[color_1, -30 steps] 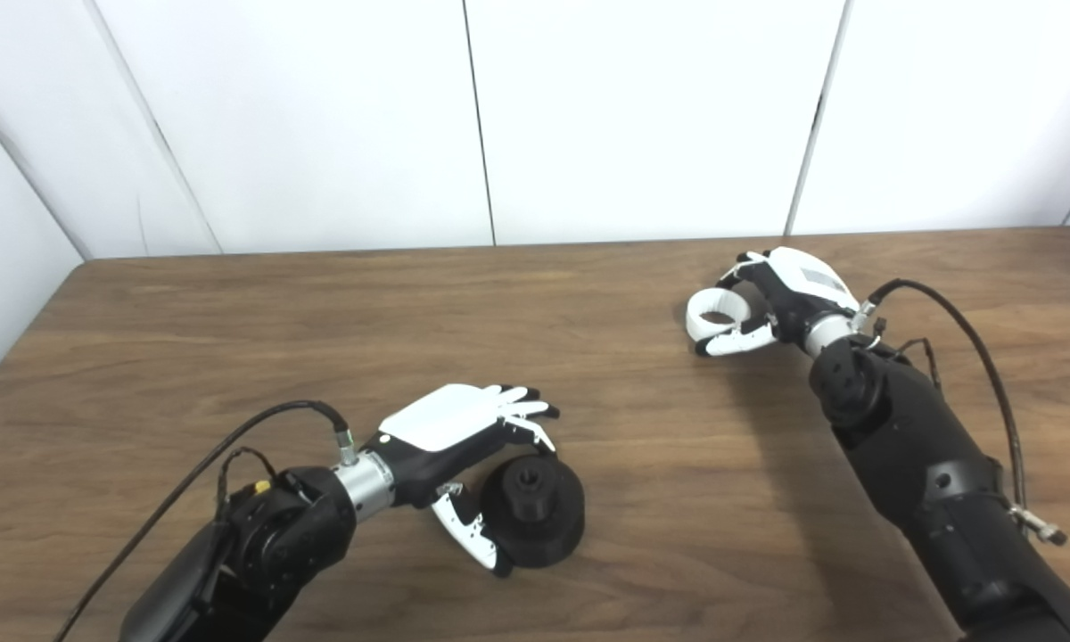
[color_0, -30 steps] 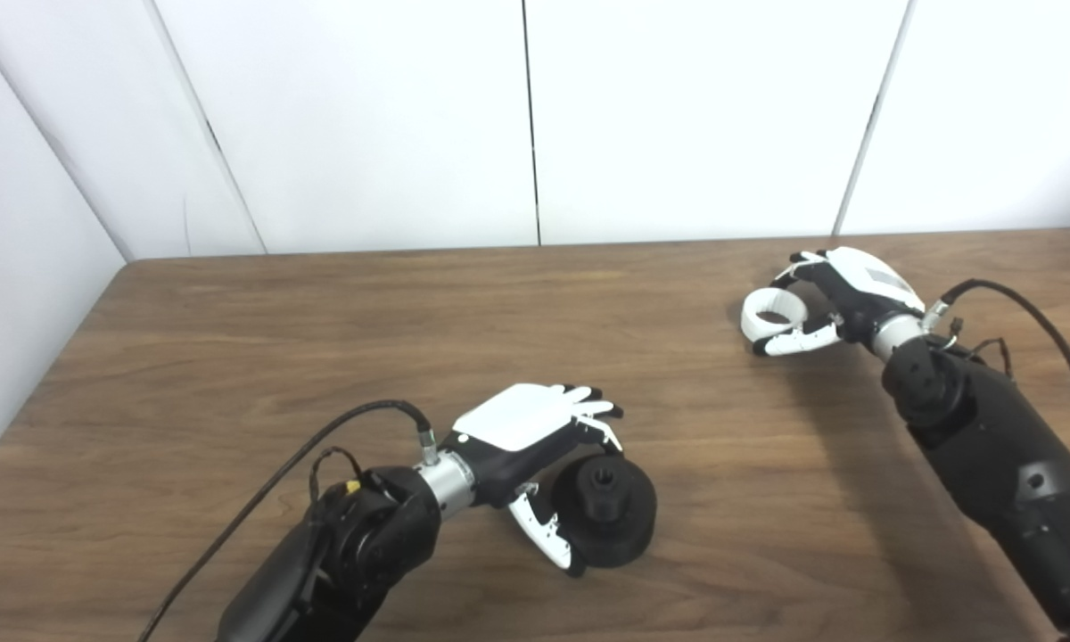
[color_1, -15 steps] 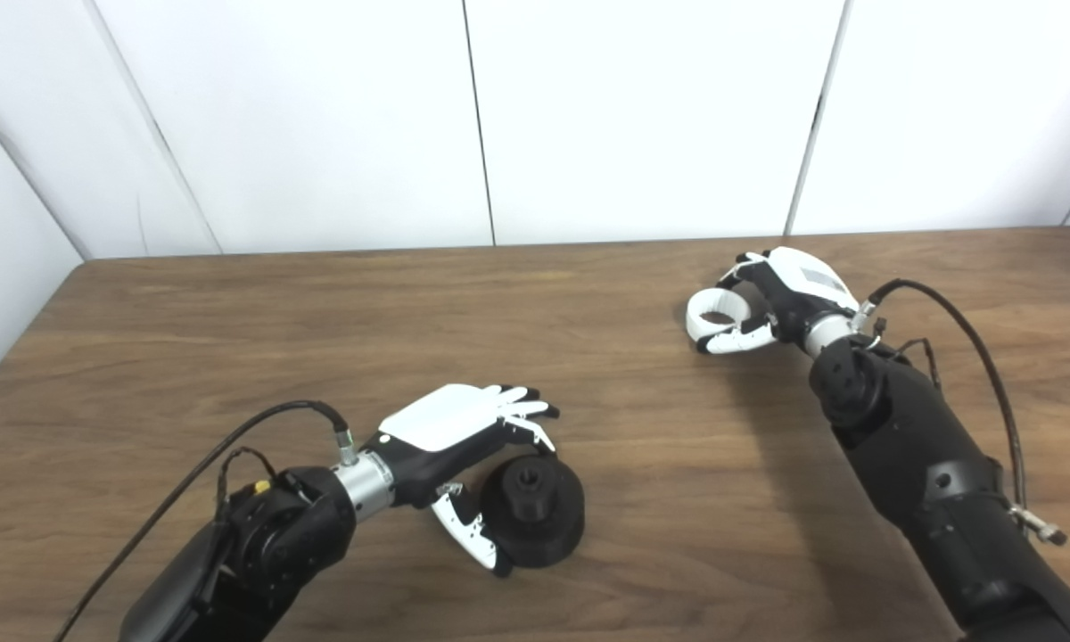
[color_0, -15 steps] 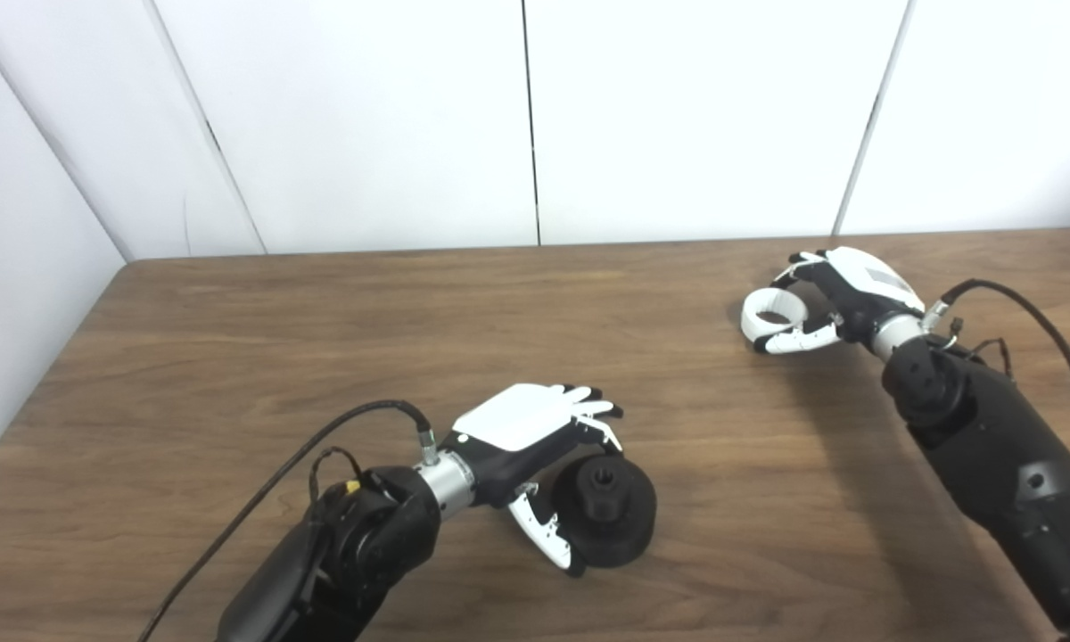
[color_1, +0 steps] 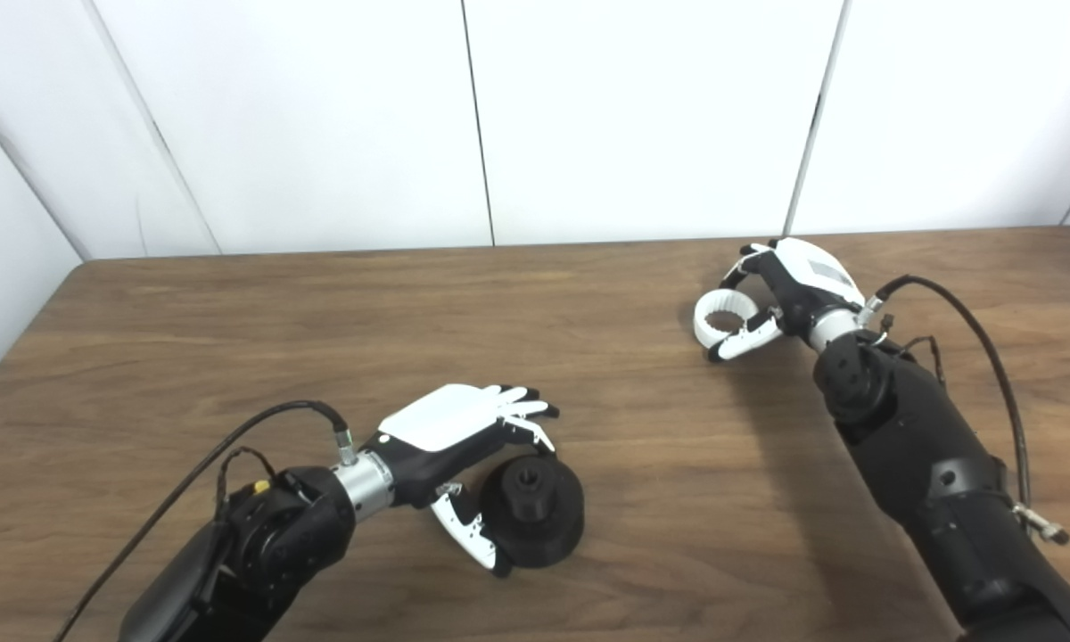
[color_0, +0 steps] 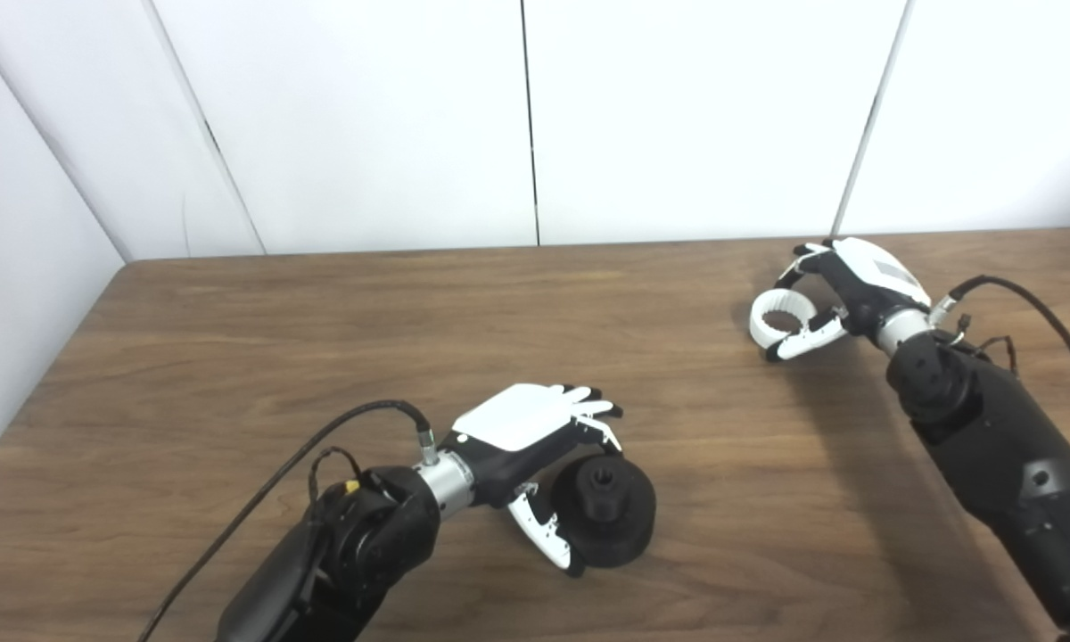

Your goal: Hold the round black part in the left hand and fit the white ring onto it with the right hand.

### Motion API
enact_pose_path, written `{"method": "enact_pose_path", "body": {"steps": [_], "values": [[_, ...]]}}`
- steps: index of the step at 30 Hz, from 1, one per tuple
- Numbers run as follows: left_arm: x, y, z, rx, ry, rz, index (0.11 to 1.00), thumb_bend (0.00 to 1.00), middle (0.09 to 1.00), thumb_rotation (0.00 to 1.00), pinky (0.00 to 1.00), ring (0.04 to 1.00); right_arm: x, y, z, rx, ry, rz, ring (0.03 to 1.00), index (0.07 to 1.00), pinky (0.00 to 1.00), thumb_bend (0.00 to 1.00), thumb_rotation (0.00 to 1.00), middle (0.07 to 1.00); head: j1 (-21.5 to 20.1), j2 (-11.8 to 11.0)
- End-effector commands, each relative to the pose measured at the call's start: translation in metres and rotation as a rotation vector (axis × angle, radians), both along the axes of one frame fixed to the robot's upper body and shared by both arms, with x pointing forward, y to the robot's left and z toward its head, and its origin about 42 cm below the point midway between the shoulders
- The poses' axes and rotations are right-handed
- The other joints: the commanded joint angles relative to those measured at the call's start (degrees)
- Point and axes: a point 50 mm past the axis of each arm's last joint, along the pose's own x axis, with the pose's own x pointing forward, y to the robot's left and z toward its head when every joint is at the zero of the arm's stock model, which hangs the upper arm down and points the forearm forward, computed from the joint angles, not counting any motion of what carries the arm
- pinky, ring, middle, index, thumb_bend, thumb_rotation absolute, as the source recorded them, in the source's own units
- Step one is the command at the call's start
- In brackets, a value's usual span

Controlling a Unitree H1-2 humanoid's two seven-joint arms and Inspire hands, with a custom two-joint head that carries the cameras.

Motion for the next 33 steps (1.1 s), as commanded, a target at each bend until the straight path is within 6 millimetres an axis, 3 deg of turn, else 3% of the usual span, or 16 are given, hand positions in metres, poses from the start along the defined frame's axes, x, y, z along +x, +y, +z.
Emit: {"method": "enact_pose_path", "body": {"steps": [1,8,18,33], "values": [[0.003,0.006,-0.004,0.038,0.002,0.016,0.654,0.97,0.951,0.19,1.00,1.000,0.004,0.003,0.029,-0.003,-0.105,0.038,1.000,0.495,0.96,0.51,0.15,0.918,0.0,0.1],[0.004,0.005,-0.004,0.047,0.002,0.018,0.654,0.96,0.950,0.19,1.00,1.000,-0.007,0.003,0.035,-0.008,-0.136,0.067,1.000,0.495,0.98,0.51,0.16,0.905,0.0,0.0],[0.005,0.003,-0.005,0.042,0.010,0.017,0.655,0.97,0.953,0.19,1.00,1.000,-0.025,0.006,0.042,0.003,-0.160,0.108,0.987,0.495,0.88,0.51,0.16,0.900,0.4,0.2],[0.005,0.002,-0.005,0.044,0.012,0.016,0.655,0.96,0.951,0.19,1.00,1.000,-0.072,0.036,0.073,0.042,-0.188,0.250,0.973,0.494,0.89,0.51,0.15,0.890,0.2,0.3]]}}
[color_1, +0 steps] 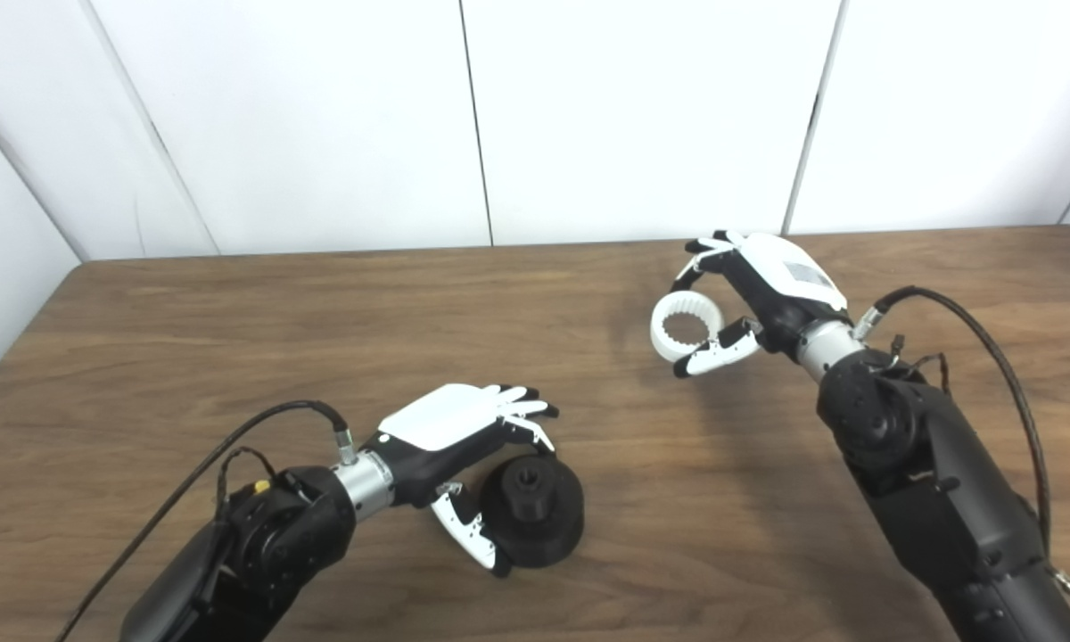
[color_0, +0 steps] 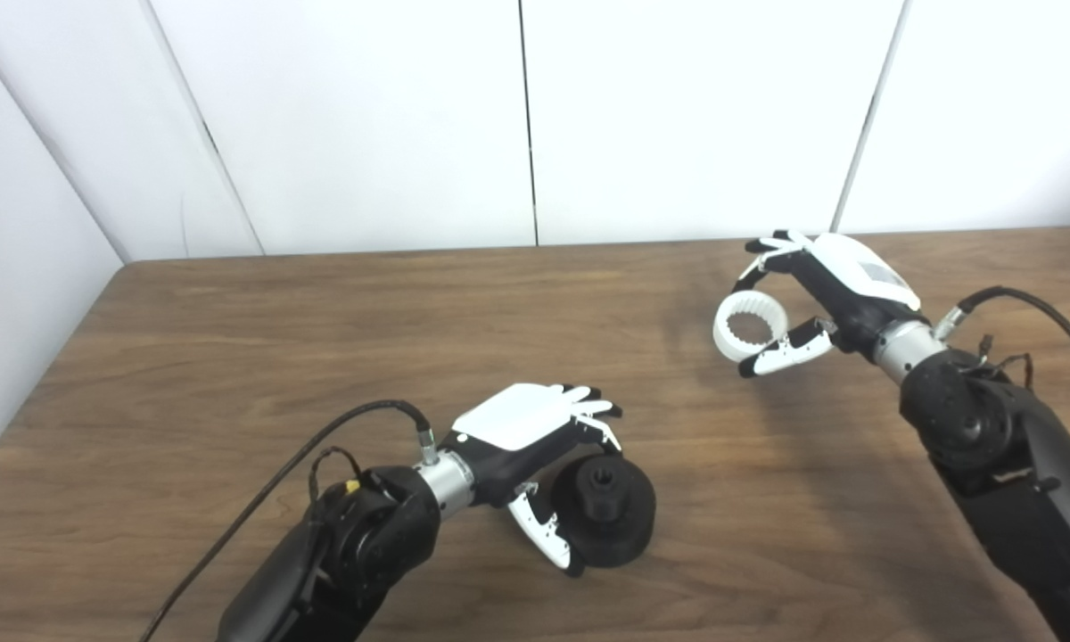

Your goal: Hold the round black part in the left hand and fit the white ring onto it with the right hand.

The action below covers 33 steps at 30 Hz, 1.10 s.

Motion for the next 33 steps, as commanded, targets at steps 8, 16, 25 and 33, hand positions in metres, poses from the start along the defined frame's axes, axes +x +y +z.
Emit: {"method": "enact_pose_path", "body": {"steps": [8,16,25,33], "values": [[0.004,0.002,-0.005,0.055,0.008,0.013,0.656,0.96,0.951,0.19,1.00,1.000,-0.024,0.018,0.031,0.044,-0.076,0.099,0.967,0.493,0.87,0.52,0.15,0.875,0.2,0.3],[0.004,0.003,-0.004,0.052,0.014,0.017,0.655,0.95,0.952,0.18,1.00,1.000,-0.051,0.038,0.038,0.041,-0.083,0.187,0.960,0.493,0.83,0.52,0.16,0.870,0.3,0.5],[0.004,0.003,-0.005,0.048,0.012,0.017,0.654,0.96,0.955,0.18,1.00,1.000,-0.073,0.052,0.045,0.048,-0.074,0.254,0.966,0.493,0.83,0.52,0.15,0.870,0.3,0.6],[0.005,0.003,-0.005,0.054,0.006,0.015,0.652,0.96,0.953,0.18,1.00,1.000,-0.083,0.064,0.045,0.057,-0.058,0.314,0.970,0.493,0.85,0.51,0.15,0.872,0.4,0.7]]}}
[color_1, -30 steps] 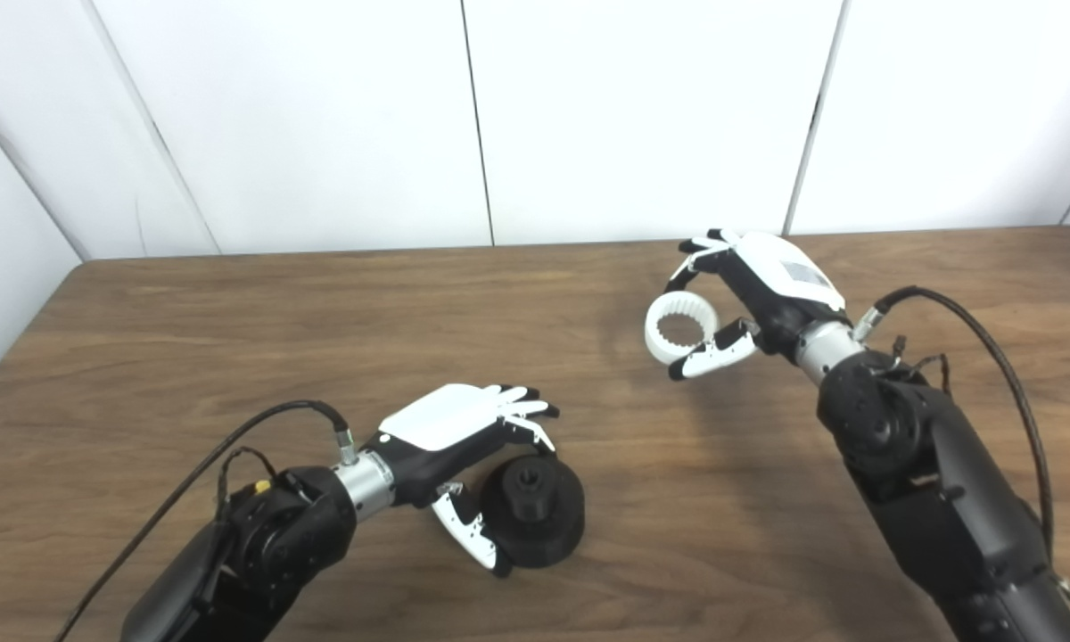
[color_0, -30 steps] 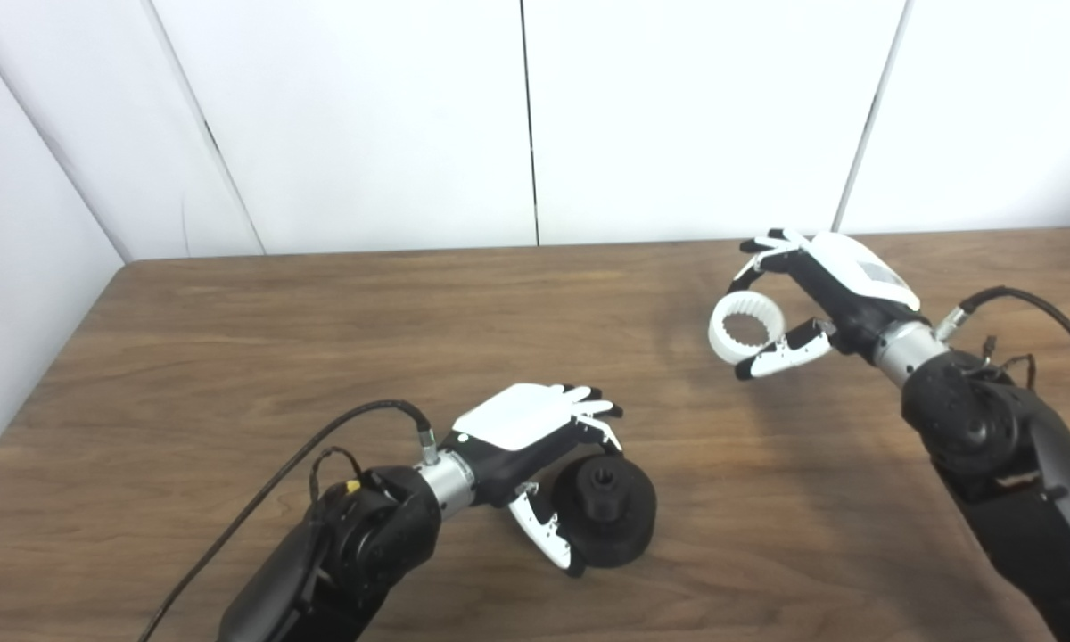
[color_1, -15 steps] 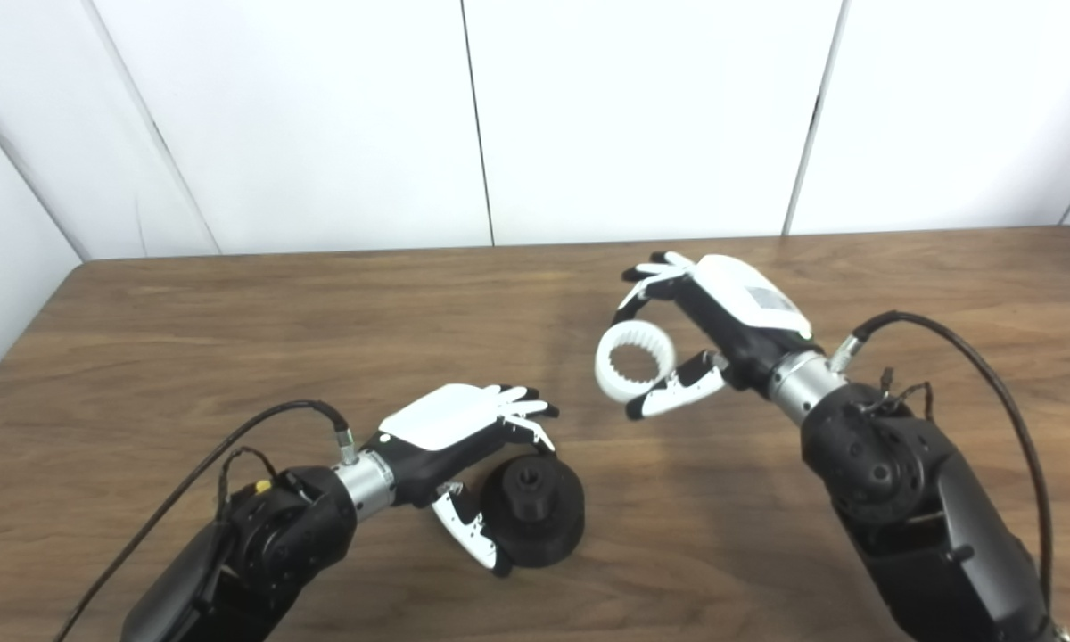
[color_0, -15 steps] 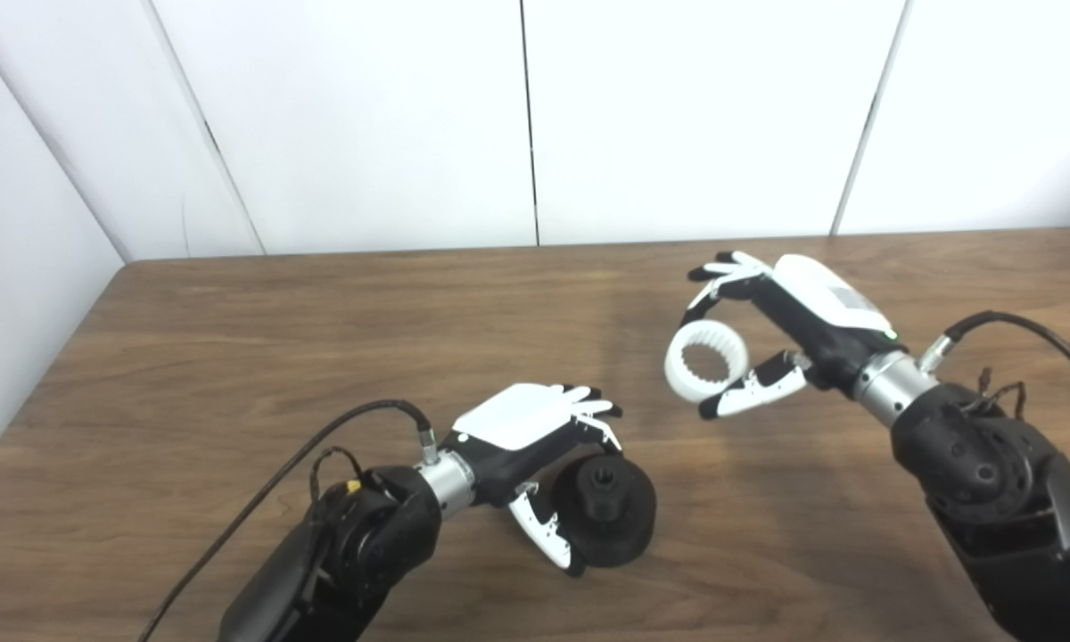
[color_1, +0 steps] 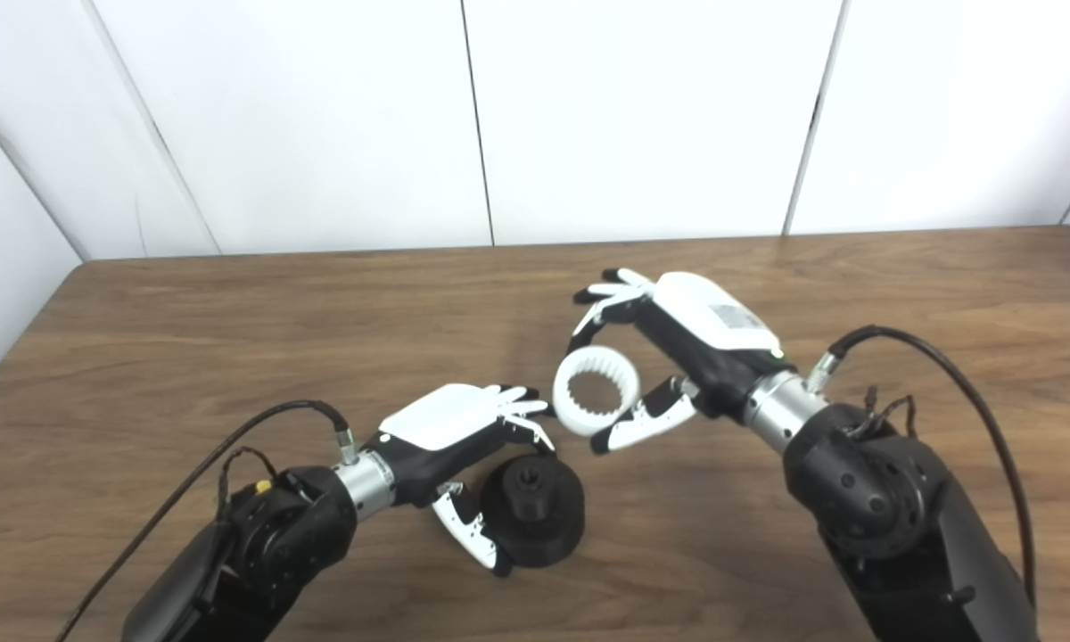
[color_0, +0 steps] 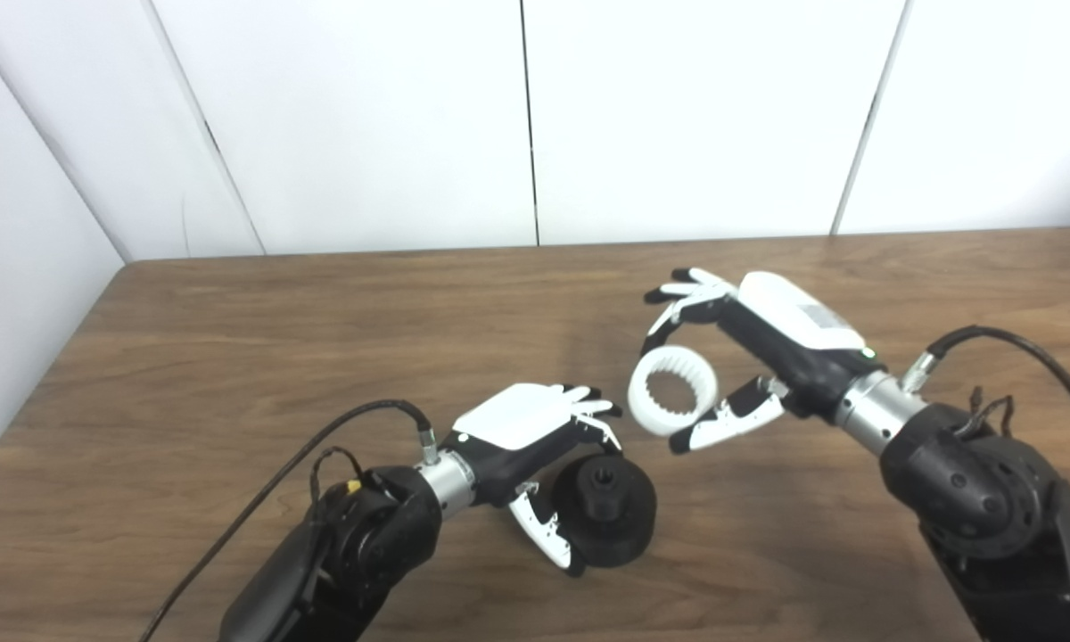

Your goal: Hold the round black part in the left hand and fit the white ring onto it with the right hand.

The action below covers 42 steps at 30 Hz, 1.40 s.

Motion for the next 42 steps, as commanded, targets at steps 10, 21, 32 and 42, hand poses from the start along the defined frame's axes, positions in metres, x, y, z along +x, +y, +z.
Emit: {"method": "enact_pose_path", "body": {"steps": [10,21,32,42], "values": [[0.005,0.003,-0.004,0.052,-0.001,0.009,0.655,0.96,0.953,0.17,1.00,1.000,-0.010,0.018,0.016,0.020,-0.071,0.069,0.980,0.492,0.86,0.51,0.16,0.870,0.1,0.1],[0.005,0.002,-0.002,0.054,-0.006,0.006,0.654,0.96,0.951,0.18,1.00,1.000,-0.014,0.029,0.003,0.000,-0.014,0.112,0.999,0.494,0.85,0.51,0.16,0.884,0.3,0.5],[0.009,0.001,0.001,0.053,-0.017,0.002,0.666,0.96,0.952,0.19,1.00,1.000,-0.015,0.034,-0.009,-0.030,0.020,0.135,1.000,0.494,0.86,0.51,0.16,0.892,0.3,0.5],[0.008,-0.001,0.003,0.050,-0.019,-0.001,0.684,0.96,0.955,0.19,1.00,1.000,-0.012,0.037,-0.019,-0.021,0.059,0.145,1.000,0.494,0.89,0.51,0.16,0.897,0.6,0.5]]}}
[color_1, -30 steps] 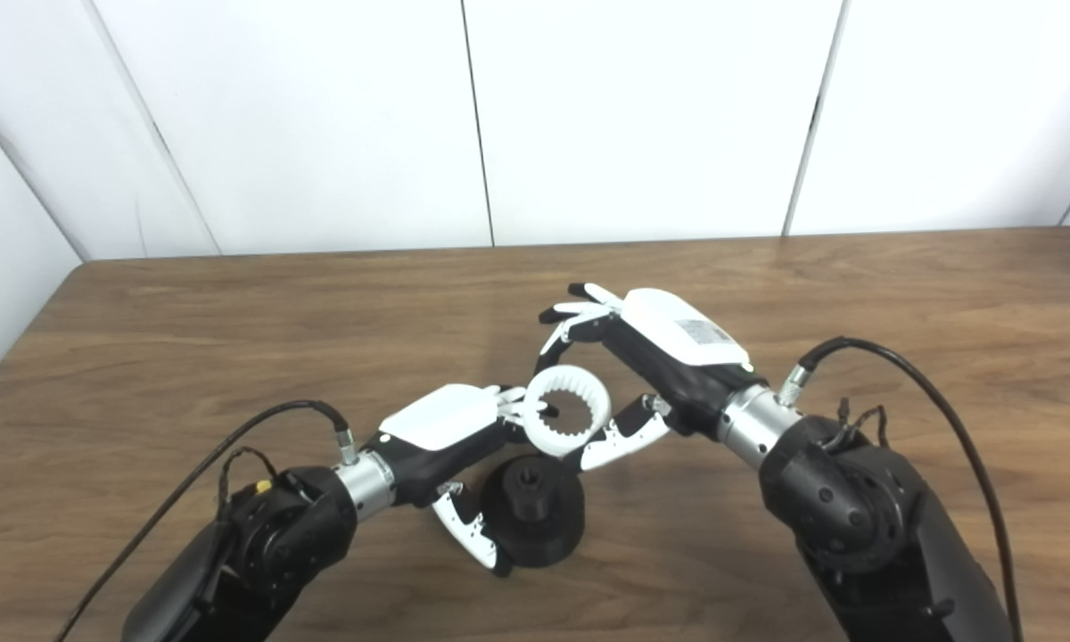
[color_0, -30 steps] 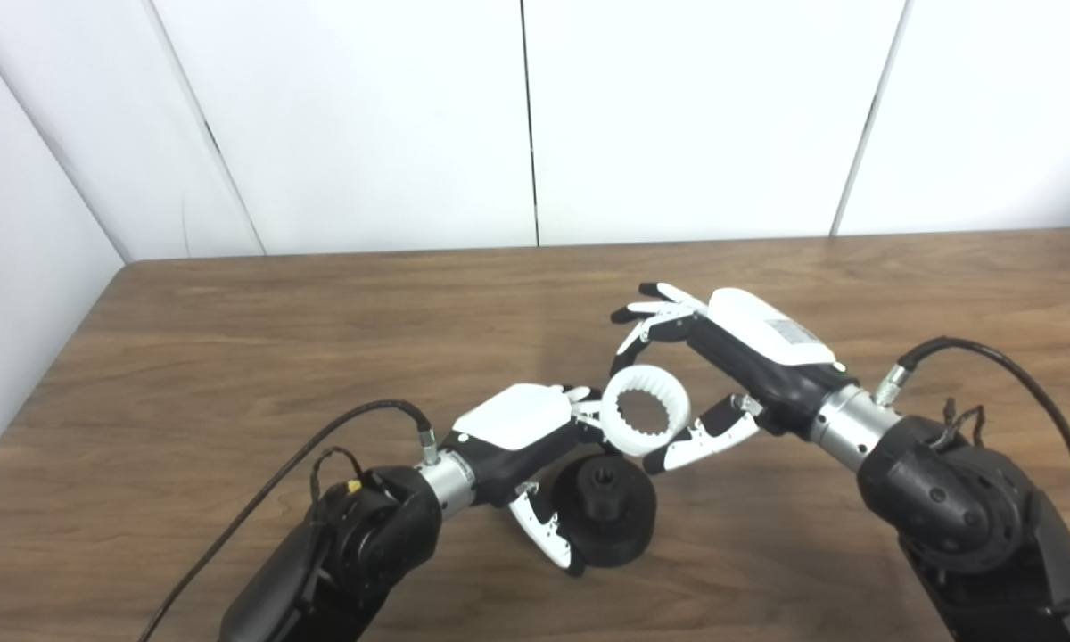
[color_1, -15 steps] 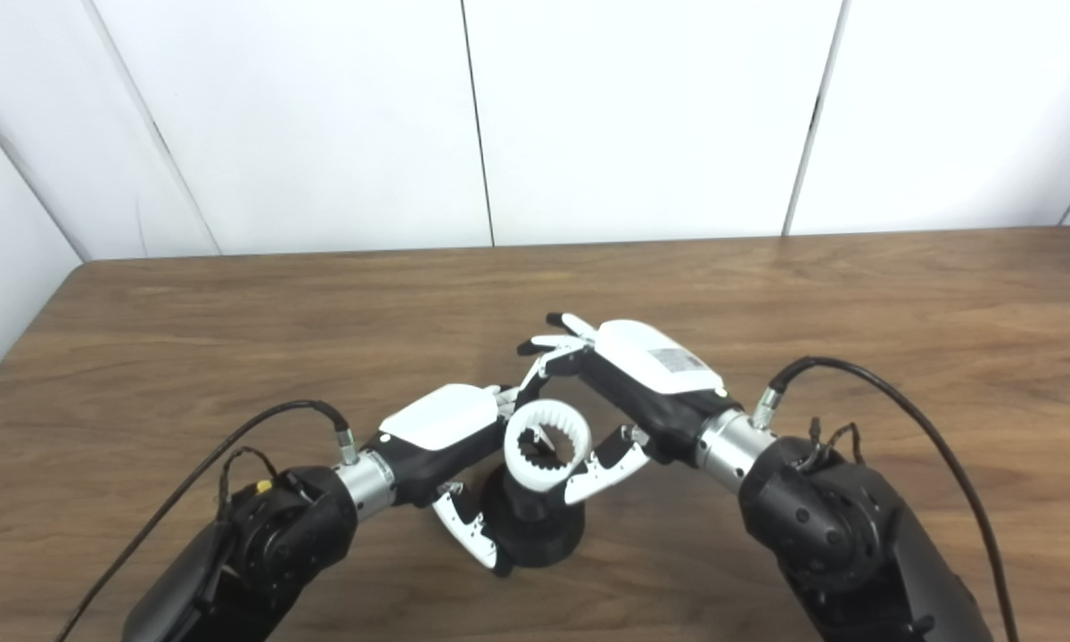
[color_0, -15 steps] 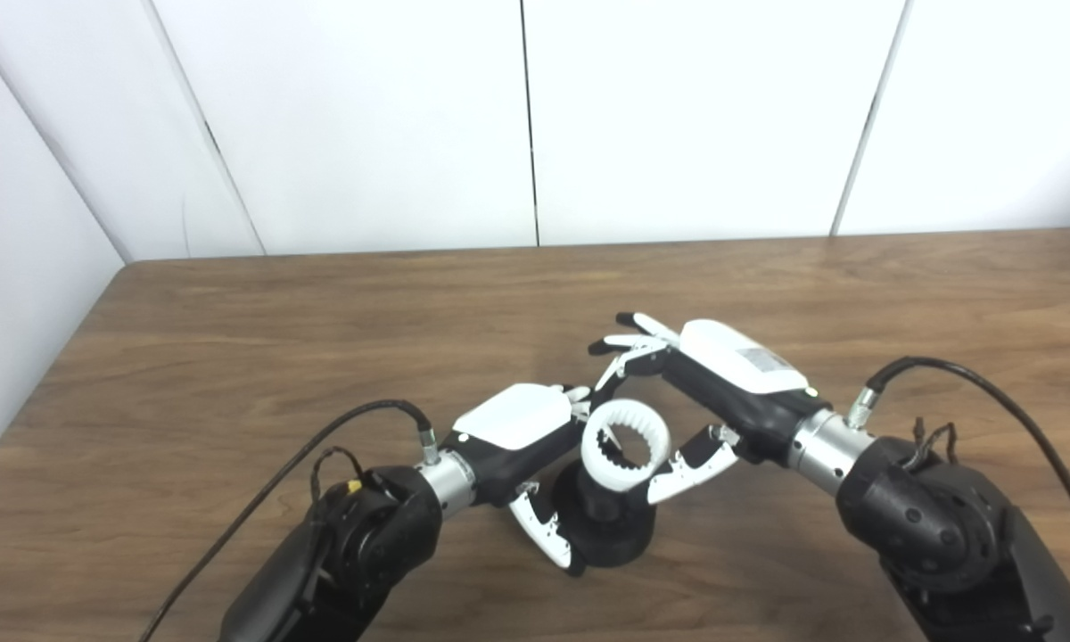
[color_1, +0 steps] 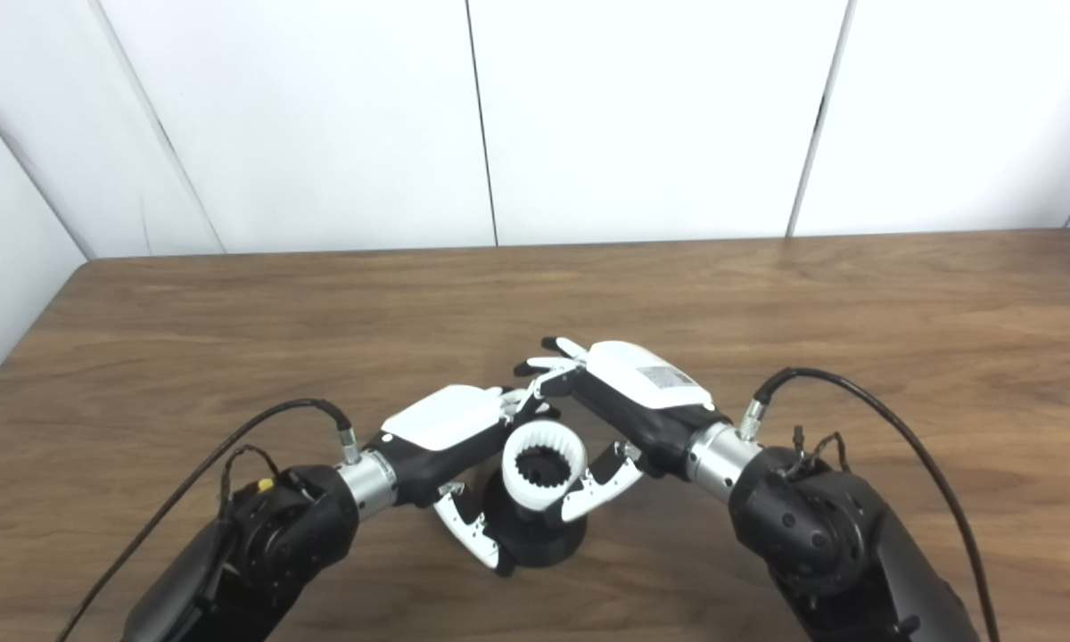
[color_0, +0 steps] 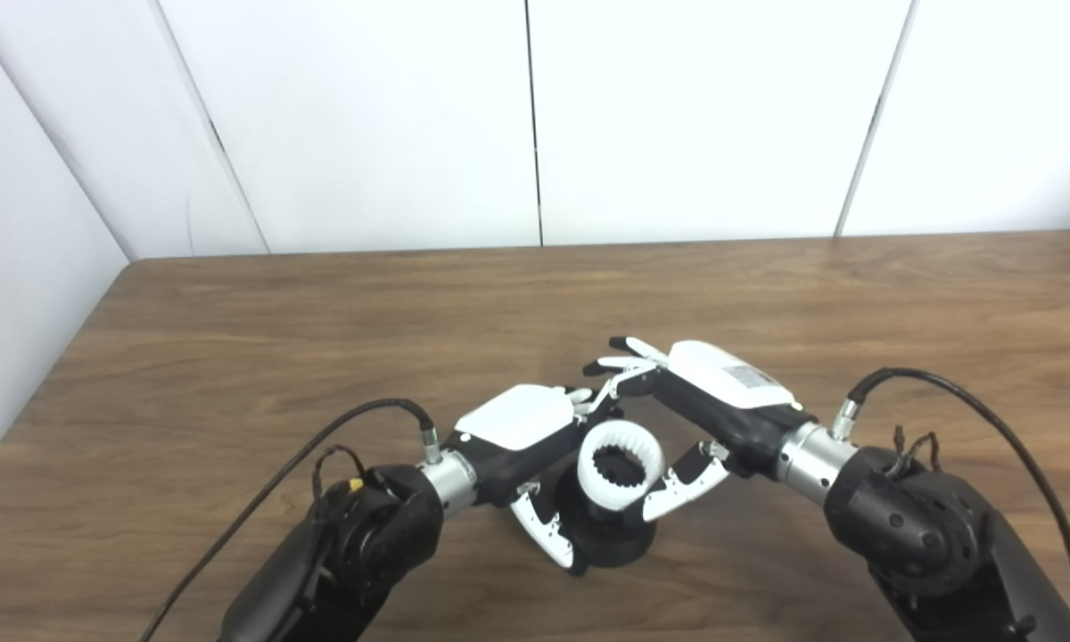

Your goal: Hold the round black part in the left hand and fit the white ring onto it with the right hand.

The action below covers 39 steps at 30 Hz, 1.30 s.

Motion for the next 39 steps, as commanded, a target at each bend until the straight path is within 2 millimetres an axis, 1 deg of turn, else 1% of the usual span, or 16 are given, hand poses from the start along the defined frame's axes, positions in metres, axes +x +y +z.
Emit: {"method": "enact_pose_path", "body": {"steps": [1,6,11,18,25,30,34,39], "values": [[0.007,0.001,0.002,0.046,-0.023,0.005,0.685,0.95,0.954,0.19,1.00,1.000,0.002,0.004,0.009,0.021,-0.053,0.029,1.000,0.494,0.89,0.51,0.16,0.895,0.0,0.0],[0.007,0.001,0.003,0.055,-0.022,0.002,0.687,0.95,0.953,0.22,1.00,1.000,0.002,0.004,0.004,0.018,-0.040,0.034,1.000,0.494,0.89,0.51,0.16,0.897,0.1,0.0],[0.007,0.000,0.004,0.050,-0.022,0.005,0.675,0.95,0.952,0.19,1.00,1.000,0.002,0.005,0.001,0.013,-0.035,0.037,1.000,0.494,0.90,0.51,0.16,0.900,0.3,-0.1],[0.008,-0.001,0.005,0.050,-0.029,0.002,0.662,0.95,0.957,0.19,1.00,1.000,0.000,0.006,-0.003,0.017,-0.012,0.040,1.000,0.494,0.91,0.51,0.16,0.903,0.4,0.0],[0.007,-0.001,0.006,0.045,-0.026,0.005,0.651,0.96,0.957,0.18,1.00,1.000,-0.002,0.006,-0.007,0.024,-0.004,0.044,1.000,0.494,0.91,0.51,0.16,0.899,0.7,0.1],[0.007,0.000,0.006,0.058,-0.035,-0.004,0.655,0.95,0.961,0.20,1.00,1.000,-0.003,0.009,-0.012,0.000,-0.012,0.056,1.000,0.494,0.90,0.51,0.16,0.894,0.6,0.1],[0.008,0.000,0.006,0.055,-0.029,0.000,0.658,0.96,0.965,0.18,1.00,1.000,-0.004,0.012,-0.017,-0.036,-0.032,0.069,1.000,0.494,0.93,0.51,0.16,0.893,0.7,0.1],[0.007,0.000,0.005,0.055,-0.033,-0.003,0.663,0.95,0.962,0.20,1.00,1.000,-0.007,0.015,-0.020,-0.072,-0.057,0.088,1.000,0.494,0.96,0.52,0.15,0.892,0.7,0.1]]}}
